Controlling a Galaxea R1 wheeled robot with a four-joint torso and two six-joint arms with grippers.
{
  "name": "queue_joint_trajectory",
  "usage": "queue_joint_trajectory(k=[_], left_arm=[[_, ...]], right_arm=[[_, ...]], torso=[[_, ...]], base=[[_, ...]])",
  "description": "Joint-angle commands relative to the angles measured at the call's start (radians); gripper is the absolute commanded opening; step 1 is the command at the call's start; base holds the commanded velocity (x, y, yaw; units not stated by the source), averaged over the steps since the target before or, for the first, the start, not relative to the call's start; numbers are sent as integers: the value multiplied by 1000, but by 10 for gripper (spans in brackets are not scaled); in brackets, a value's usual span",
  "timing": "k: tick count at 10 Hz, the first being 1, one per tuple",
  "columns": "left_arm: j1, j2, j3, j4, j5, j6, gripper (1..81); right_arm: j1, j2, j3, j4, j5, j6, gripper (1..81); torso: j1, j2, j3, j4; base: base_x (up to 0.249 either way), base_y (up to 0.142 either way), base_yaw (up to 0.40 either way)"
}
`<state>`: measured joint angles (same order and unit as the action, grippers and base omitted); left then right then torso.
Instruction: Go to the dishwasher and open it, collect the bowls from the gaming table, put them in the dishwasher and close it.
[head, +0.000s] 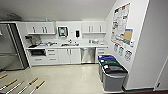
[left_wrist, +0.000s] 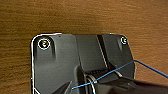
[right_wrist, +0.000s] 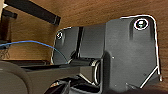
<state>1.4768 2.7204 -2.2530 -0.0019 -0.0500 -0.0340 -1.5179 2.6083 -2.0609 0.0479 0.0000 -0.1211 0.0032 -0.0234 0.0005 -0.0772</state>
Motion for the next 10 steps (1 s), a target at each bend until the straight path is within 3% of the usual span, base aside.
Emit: queue_joint_trajectory(k=[1,10], left_arm=[[-57,-17,10,13,45,0,811],[-57,-22,10,13,45,0,811]], right_arm=[[55,-21,4,-3,-55,0,811],[53,-6,-19,-2,-55,-2,811]], torso=[[0,0,0,0],[0,0,0,0]], base=[[243,0,0],[250,0,0]])
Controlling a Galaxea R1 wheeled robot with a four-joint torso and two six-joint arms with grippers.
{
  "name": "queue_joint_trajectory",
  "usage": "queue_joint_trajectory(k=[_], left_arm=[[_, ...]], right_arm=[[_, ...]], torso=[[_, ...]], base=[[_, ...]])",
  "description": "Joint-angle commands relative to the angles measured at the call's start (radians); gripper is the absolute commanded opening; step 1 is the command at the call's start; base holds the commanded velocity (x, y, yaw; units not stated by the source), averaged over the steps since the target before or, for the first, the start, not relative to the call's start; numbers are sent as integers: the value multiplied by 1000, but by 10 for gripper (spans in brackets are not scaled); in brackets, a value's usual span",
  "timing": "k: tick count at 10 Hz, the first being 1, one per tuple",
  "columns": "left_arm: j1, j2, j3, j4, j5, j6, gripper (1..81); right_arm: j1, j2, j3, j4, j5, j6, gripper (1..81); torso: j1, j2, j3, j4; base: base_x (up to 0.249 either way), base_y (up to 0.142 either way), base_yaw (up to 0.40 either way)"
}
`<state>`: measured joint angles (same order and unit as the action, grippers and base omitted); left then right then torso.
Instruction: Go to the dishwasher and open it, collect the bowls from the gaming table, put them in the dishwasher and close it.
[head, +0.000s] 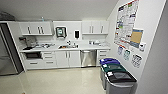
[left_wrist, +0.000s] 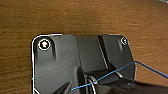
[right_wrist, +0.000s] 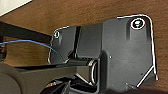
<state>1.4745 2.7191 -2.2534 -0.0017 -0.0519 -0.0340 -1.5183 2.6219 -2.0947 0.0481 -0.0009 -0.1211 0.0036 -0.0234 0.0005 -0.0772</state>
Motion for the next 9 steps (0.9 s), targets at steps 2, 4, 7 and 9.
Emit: queue_joint_trajectory(k=[2,4,7,9], left_arm=[[-55,-19,11,12,47,0,811],[-55,-21,11,11,47,0,811],[-53,-16,11,12,47,0,811],[-52,-19,9,11,47,0,811]], right_arm=[[54,-18,15,-2,-54,-2,811],[54,-18,15,-4,-53,-2,811],[52,-17,15,-5,-53,-2,811],[51,-20,15,-7,-53,-2,811]], torso=[[0,0,0,0],[0,0,0,0],[0,0,0,0],[0,0,0,0]], base=[[255,0,0],[256,0,0],[258,0,0],[267,0,0]])
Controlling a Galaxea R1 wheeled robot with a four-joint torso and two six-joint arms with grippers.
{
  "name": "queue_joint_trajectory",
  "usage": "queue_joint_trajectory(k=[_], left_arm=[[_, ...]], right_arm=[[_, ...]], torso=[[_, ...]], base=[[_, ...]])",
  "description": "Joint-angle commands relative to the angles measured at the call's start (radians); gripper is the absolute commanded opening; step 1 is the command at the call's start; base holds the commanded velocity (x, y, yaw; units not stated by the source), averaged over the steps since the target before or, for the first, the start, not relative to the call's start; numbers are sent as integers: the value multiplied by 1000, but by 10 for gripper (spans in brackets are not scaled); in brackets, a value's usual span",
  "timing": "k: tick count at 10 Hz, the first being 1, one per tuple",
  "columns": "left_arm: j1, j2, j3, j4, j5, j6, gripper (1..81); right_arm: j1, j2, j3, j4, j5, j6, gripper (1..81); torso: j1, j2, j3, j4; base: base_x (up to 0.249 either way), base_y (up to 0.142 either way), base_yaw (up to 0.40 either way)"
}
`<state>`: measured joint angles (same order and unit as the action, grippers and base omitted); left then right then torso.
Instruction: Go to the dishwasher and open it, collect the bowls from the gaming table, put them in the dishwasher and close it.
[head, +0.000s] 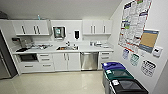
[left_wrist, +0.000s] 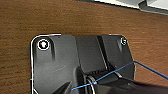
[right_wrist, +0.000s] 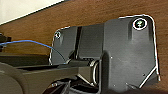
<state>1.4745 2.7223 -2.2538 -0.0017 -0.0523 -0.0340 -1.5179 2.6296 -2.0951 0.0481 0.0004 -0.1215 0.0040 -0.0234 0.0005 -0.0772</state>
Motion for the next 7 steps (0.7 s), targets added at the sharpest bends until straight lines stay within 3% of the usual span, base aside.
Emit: queue_joint_trajectory(k=[1,7], left_arm=[[-52,-21,5,11,48,0,811],[-47,-19,-3,11,48,0,811]], right_arm=[[50,-27,15,-5,-54,-1,811],[49,-26,21,-7,-54,-3,811]], torso=[[0,0,0,0],[0,0,0,0]], base=[[267,0,0],[254,0,0]])
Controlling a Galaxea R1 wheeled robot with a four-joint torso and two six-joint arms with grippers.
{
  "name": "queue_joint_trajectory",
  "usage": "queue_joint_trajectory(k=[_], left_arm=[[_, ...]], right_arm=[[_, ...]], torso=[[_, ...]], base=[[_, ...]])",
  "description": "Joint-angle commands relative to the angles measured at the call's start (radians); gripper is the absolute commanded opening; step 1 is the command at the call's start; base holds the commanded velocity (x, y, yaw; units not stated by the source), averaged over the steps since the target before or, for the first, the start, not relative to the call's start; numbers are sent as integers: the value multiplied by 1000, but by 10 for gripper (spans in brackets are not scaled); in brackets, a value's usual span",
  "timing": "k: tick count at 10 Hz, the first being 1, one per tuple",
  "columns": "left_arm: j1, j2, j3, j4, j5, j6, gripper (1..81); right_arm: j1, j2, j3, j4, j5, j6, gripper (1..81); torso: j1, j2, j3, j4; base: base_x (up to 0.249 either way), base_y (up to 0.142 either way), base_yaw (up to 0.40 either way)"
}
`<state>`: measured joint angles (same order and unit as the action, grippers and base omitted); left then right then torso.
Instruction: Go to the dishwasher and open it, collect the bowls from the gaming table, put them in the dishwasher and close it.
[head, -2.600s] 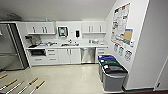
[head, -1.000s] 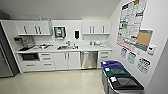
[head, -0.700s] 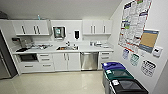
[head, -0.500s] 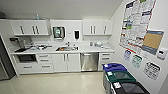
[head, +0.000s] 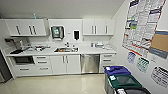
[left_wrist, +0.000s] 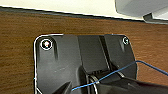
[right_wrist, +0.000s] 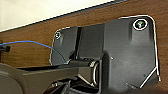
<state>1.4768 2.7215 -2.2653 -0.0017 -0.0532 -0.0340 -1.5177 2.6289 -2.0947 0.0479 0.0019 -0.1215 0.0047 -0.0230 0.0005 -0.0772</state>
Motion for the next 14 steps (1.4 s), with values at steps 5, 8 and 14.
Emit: queue_joint_trajectory(k=[5,8,14], left_arm=[[-51,-15,9,12,49,0,811],[-49,-15,9,12,49,0,811],[-51,-14,9,12,49,0,811]], right_arm=[[50,-25,22,-6,-56,-1,811],[52,-24,22,-6,-56,-1,811],[55,-22,22,-5,-56,0,811]], torso=[[0,0,0,0],[0,0,0,0],[0,0,0,0]], base=[[173,0,0],[125,0,0],[101,0,0]])
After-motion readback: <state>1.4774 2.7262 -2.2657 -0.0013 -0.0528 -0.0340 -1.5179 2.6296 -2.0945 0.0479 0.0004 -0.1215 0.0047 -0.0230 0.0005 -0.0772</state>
